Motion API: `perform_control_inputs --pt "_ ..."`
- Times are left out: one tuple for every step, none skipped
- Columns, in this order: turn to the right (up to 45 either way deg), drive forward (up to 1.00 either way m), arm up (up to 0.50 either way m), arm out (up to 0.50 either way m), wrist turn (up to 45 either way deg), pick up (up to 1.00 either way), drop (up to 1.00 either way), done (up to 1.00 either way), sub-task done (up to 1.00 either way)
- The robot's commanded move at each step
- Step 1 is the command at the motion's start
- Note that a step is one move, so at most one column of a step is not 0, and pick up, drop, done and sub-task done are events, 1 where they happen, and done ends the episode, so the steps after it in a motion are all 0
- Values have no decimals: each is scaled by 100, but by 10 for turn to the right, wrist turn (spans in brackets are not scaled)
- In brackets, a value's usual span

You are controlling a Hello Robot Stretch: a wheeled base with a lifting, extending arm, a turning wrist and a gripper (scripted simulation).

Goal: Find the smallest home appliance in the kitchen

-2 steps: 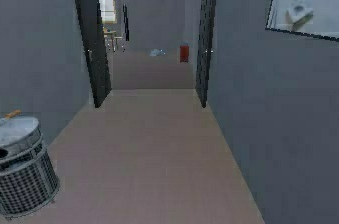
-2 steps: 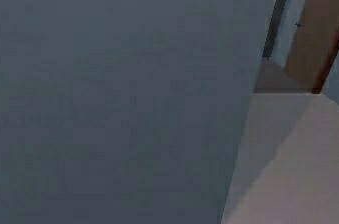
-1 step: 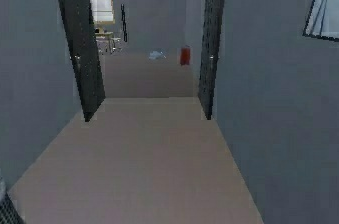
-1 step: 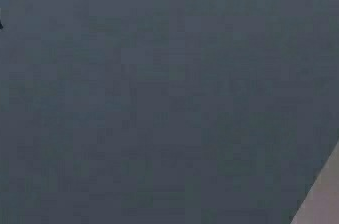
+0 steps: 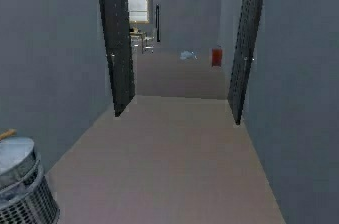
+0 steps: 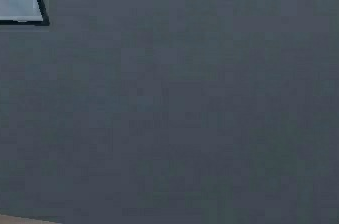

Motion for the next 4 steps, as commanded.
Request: perform_control_inputs --pt "0 100 0 0 0 0 0 0 0" --pt "0 100 0 0 0 0 0 0 0" --pt "-30 0 0 0 0 0 0 0 0" --pt "0 100 0 0 0 0 0 0 0"
